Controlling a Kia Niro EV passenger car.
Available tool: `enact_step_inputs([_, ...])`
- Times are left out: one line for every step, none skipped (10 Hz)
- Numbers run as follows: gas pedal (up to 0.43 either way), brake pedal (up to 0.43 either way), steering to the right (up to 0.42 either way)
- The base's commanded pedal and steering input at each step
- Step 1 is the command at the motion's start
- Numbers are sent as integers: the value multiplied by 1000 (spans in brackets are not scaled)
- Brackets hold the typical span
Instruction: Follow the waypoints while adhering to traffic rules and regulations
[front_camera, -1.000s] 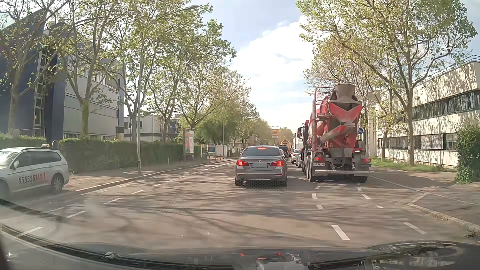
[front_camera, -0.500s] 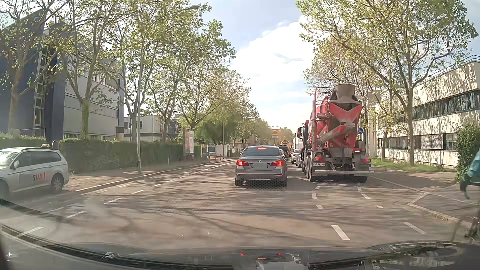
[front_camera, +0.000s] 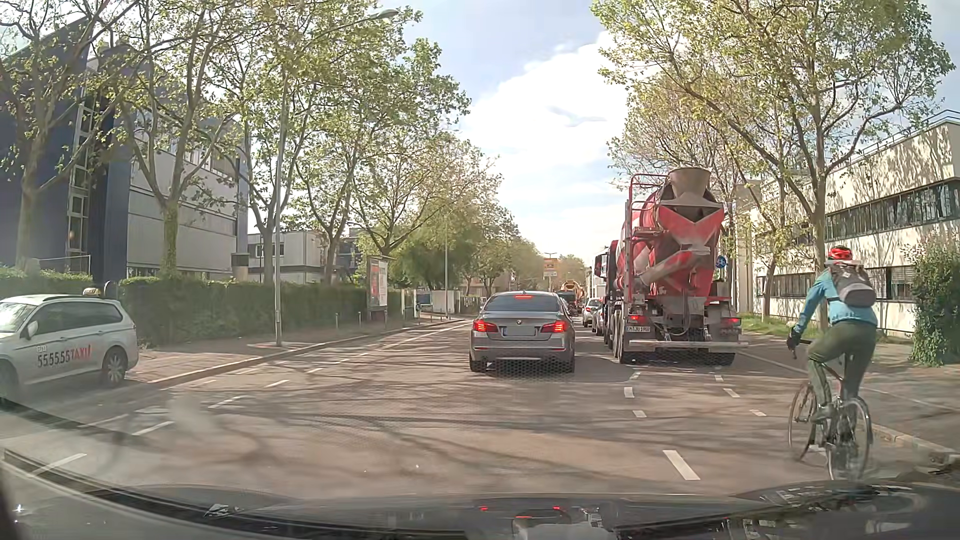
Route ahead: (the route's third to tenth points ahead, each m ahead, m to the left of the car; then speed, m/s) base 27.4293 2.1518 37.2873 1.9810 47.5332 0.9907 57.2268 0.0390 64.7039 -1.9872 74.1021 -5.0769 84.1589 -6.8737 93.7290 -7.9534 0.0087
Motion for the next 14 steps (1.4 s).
enact_step_inputs([0, 213, 35])
enact_step_inputs([0, 220, 35])
enact_step_inputs([0, 220, 35])
enact_step_inputs([0, 220, 35])
enact_step_inputs([0, 220, 35])
enact_step_inputs([0, 213, 35])
enact_step_inputs([0, 220, 35])
enact_step_inputs([0, 220, 35])
enact_step_inputs([0, 213, 35])
enact_step_inputs([0, 220, 35])
enact_step_inputs([0, 220, 35])
enact_step_inputs([0, 220, 35])
enact_step_inputs([0, 220, 35])
enact_step_inputs([0, 213, 35])
